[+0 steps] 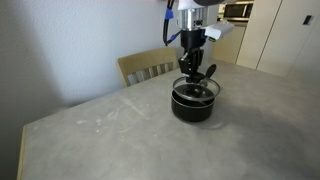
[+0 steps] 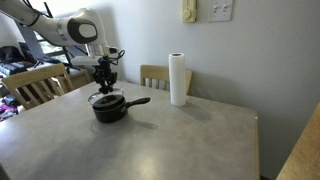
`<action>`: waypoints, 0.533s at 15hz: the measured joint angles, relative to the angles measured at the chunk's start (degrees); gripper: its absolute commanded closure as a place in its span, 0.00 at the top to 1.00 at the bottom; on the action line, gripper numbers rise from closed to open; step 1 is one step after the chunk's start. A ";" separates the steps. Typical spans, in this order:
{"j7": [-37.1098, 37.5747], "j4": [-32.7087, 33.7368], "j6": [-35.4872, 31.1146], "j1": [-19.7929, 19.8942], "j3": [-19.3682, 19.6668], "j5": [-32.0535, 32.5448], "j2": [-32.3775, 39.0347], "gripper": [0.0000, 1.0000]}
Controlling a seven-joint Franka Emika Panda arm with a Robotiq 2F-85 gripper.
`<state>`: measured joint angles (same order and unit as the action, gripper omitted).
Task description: Take the lid off of the black pot and put it on the table
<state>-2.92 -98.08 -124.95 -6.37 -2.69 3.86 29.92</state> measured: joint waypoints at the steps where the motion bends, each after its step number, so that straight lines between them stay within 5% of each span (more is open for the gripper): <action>1: -0.01 -0.11 0.69 0.02 0.00 0.04 -0.89 0.12; 8: -6.83 -2.39 4.09 0.94 0.02 0.90 -8.31 0.12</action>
<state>-9.75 -100.47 -120.85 -5.42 -2.67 4.76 21.61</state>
